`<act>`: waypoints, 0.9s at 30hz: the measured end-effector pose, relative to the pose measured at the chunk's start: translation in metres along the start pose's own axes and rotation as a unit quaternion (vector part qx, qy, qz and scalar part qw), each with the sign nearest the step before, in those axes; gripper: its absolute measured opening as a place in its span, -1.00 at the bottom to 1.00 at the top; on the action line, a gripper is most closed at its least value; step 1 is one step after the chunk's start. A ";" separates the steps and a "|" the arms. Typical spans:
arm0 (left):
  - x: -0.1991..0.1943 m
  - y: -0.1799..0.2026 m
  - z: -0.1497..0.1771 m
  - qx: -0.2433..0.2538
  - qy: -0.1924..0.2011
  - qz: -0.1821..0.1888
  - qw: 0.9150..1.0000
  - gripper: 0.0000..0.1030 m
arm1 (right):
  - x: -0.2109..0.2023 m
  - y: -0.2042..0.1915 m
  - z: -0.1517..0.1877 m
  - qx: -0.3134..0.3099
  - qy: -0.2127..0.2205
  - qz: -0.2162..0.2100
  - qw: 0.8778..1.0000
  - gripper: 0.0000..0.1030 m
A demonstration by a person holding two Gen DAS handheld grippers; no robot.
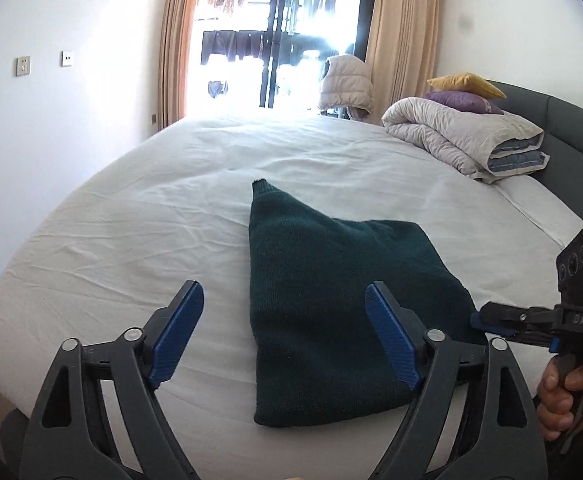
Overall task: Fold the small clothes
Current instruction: 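Open both grippers and raise them away from the folded sweater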
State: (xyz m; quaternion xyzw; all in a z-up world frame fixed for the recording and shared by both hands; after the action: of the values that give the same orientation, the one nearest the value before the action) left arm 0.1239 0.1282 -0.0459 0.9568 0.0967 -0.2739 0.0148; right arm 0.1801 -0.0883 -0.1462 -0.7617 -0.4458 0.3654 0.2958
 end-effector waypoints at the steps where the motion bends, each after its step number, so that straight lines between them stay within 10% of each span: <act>1: -0.003 -0.003 -0.004 -0.002 0.009 -0.013 1.000 0.88 | 0.001 0.011 0.003 0.005 -0.005 0.026 1.000 -0.03; 4: -0.019 -0.017 -0.024 -0.017 0.053 -0.043 0.997 0.91 | -0.012 0.032 0.006 0.027 0.010 0.049 0.998 -0.54; 6: -0.030 -0.028 -0.038 -0.018 0.084 -0.083 0.993 0.99 | -0.033 0.030 0.000 0.008 0.043 0.086 0.995 -0.49; 8: -0.045 -0.033 -0.054 -0.005 0.119 -0.107 0.987 0.99 | -0.059 0.022 -0.011 -0.037 0.075 0.156 0.984 -0.01; 12: -0.075 -0.033 -0.081 0.025 0.174 -0.122 0.977 1.00 | -0.103 -0.019 -0.034 -0.116 0.143 0.215 0.959 0.31; 16: -0.081 -0.033 -0.092 0.043 0.133 -0.124 0.982 1.00 | -0.130 -0.080 -0.047 -0.221 0.213 0.273 0.912 1.00; 20: -0.083 -0.030 -0.087 0.022 0.083 -0.101 0.991 1.00 | -0.141 -0.127 -0.057 -0.284 0.248 0.342 0.861 1.00; 22: -0.078 -0.026 -0.077 0.019 0.052 -0.096 0.994 1.00 | -0.135 -0.137 -0.061 -0.290 0.229 0.350 0.861 1.00; 27: -0.049 -0.018 -0.036 0.023 -0.034 -0.083 0.996 1.00 | -0.107 -0.120 -0.045 -0.229 0.121 0.334 0.906 1.00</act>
State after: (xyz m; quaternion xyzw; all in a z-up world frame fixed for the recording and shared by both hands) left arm 0.0991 0.1398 0.0110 0.9356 0.1689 -0.3089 -0.0262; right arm 0.1260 -0.1390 0.0033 -0.9513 -0.1978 0.2353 0.0255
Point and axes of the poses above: each gripper's, at about its wrist camera, not at the fingertips, and x roughly the way its jaws point, y to its right, z to its underside, the point moved 9 cm from there along x, roughly the way its jaws point, and after that the axes turned 13 degrees about -z, right-handed, at the moved point
